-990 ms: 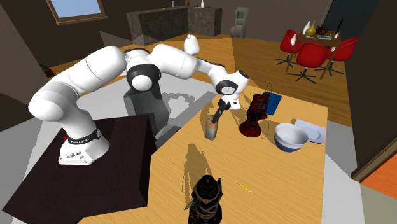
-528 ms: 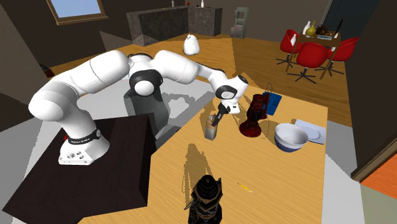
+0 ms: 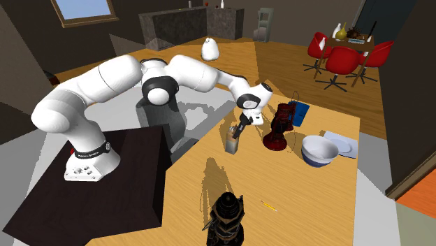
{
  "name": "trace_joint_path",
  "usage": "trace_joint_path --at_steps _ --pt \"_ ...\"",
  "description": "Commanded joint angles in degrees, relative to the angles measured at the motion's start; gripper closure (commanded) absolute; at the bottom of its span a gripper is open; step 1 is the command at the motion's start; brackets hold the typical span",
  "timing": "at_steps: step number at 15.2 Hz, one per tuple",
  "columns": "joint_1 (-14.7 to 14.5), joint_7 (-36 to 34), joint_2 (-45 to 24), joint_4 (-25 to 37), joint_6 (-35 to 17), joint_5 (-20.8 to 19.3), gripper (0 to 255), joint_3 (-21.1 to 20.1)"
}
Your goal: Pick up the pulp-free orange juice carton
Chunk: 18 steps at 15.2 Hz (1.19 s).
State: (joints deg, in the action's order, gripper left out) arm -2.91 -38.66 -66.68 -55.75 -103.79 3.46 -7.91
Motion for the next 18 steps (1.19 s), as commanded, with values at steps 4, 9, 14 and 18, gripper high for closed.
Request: trace_joint_path --at_steps 4,9,14,18 --pt "0.1 -0.2 1.7 -0.9 0.9 0.1 255 -0.1" --pt "0.2 -0.5 4.6 -2.2 2.4 0.2 255 -0.2" --pt "0.4 -0.8 7.1 -2.9 4.3 0.3 255 -0.4" --pt "0.5 -0.9 8.1 -3.0 5.2 0.3 255 -0.4"
